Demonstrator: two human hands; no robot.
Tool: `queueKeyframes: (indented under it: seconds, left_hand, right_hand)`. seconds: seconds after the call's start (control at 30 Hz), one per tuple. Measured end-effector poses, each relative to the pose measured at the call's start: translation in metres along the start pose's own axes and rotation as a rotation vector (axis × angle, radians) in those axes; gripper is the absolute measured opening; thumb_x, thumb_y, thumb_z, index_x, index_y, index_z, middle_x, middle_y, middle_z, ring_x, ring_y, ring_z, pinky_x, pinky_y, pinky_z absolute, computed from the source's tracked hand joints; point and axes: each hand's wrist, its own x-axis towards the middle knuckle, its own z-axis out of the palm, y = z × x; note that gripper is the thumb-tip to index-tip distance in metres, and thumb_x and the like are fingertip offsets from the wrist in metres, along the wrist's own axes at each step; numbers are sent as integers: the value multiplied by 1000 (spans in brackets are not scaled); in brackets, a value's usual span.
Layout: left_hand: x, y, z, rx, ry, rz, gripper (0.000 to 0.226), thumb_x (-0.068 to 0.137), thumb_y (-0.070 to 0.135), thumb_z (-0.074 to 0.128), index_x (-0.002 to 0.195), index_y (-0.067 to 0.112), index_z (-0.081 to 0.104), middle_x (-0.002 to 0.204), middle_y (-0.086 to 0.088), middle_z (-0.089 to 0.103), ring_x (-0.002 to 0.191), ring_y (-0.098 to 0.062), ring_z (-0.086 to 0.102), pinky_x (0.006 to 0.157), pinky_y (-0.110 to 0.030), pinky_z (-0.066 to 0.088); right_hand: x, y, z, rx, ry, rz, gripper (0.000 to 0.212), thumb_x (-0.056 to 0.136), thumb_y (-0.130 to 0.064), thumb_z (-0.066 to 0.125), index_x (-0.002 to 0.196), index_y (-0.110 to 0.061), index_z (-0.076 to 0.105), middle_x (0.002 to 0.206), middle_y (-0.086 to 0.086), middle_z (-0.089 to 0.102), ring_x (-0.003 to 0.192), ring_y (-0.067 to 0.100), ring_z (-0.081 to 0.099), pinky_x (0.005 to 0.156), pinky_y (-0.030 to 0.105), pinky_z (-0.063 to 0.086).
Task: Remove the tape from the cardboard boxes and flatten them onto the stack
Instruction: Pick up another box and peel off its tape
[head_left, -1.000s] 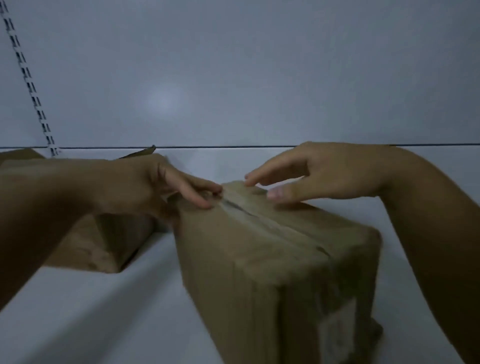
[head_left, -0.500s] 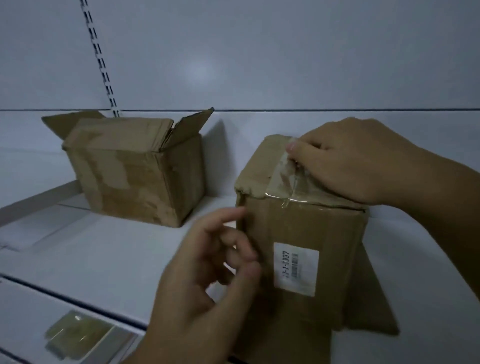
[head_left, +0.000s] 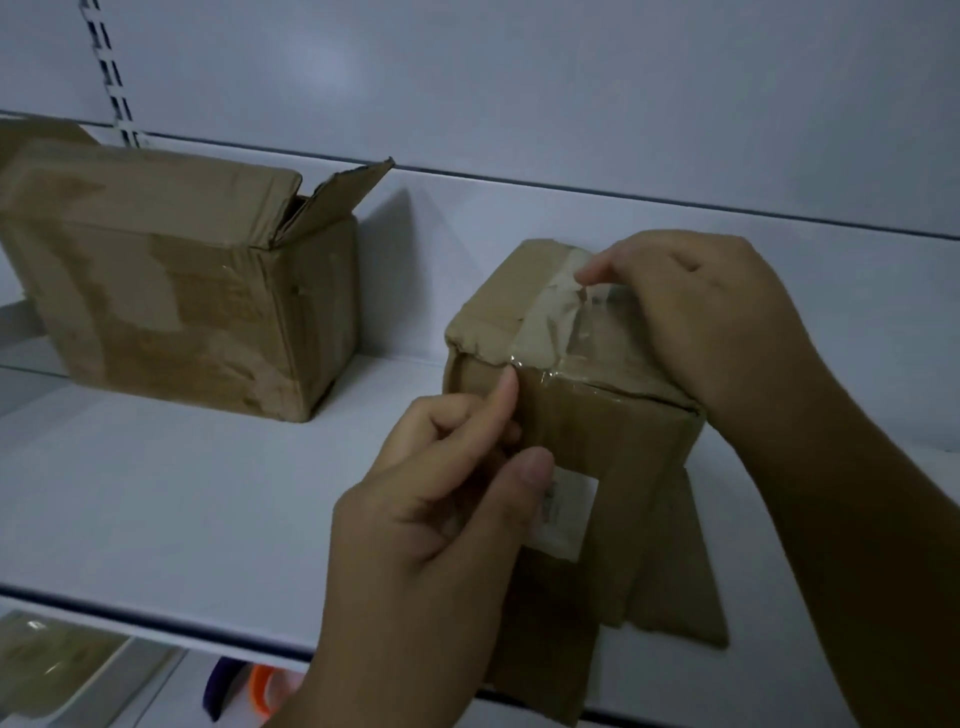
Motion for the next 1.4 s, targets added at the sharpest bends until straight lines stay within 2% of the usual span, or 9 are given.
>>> queueKeyframes:
  seconds: [0.1, 0.2, 0.33, 0.53, 0.7, 0.87, 1.07, 1.27, 1.4]
  left_hand:
    - [5, 7, -3, -169, 29, -246, 30, 66, 47, 72, 95, 54, 66, 77, 16, 72, 71, 0, 67, 65, -13, 52]
    - [18, 12, -12, -264, -32, -401, 28, 55, 44, 75, 82, 37, 76, 61, 4, 69, 56, -8, 64, 56, -21, 53]
    - [37, 24, -25, -121, -207, -399, 29, 54, 39, 67, 75, 21, 75, 51, -4, 65, 41, -10, 55, 40, -19, 48]
    - [70, 33, -34, 191, -483, -422, 24, 59, 41, 63, 66, 21, 75, 45, 0, 59, 41, -8, 52, 42, -20, 44]
    - [74, 42, -40, 120, -651, -555, 21, 52, 32, 68, 59, 12, 72, 45, 3, 51, 43, -8, 49, 38, -19, 41]
    - [52, 34, -38, -1, -413, -468, 31, 53, 28, 68, 82, 26, 77, 76, 2, 75, 72, -8, 70, 59, -18, 56]
    - [18, 27, -29, -1, -177, -349, 37, 57, 30, 72, 93, 40, 71, 94, 11, 73, 93, -6, 68, 78, -15, 55]
    - [25, 32, -23, -80, -180, -407, 36, 72, -9, 67, 89, 23, 62, 81, 0, 74, 79, -12, 70, 73, -22, 59]
    - [32, 29, -16, -78, -102, -477, 40, 50, 10, 75, 82, 18, 53, 63, 3, 72, 64, -10, 70, 64, -25, 59]
  right_hand:
    - [-6, 15, 9, 278, 163, -106, 43, 95, -4, 48, 76, -41, 58, 78, -34, 61, 84, -16, 57, 77, 2, 40]
    - [-21, 21, 24, 501, 293, -249, 44, 93, 14, 37, 76, -20, 59, 79, -11, 68, 80, 2, 65, 77, 14, 49]
    - [-27, 19, 31, 679, 332, -236, 43, 91, 11, 28, 75, -15, 58, 80, 6, 67, 79, 16, 67, 76, 21, 51]
    - [-26, 21, 30, 754, 362, -210, 37, 89, 2, 32, 68, -15, 58, 74, 6, 67, 76, 21, 68, 75, 27, 53]
    - [-24, 27, 30, 742, 348, -221, 37, 90, -2, 32, 69, -19, 57, 76, 6, 67, 77, 23, 67, 78, 33, 53]
    - [-26, 25, 25, 730, 340, -228, 37, 88, -2, 35, 68, -21, 59, 74, -1, 68, 77, 25, 67, 77, 36, 54]
    - [-28, 22, 24, 723, 341, -178, 35, 87, -8, 36, 68, -24, 61, 75, 5, 68, 80, 30, 65, 79, 41, 54]
    - [-29, 19, 25, 692, 342, -174, 36, 89, -6, 34, 71, -22, 61, 77, 6, 67, 79, 30, 64, 77, 41, 53]
    - [-30, 19, 24, 644, 347, -192, 41, 93, 3, 32, 73, -17, 62, 78, 3, 66, 78, 25, 63, 74, 31, 52]
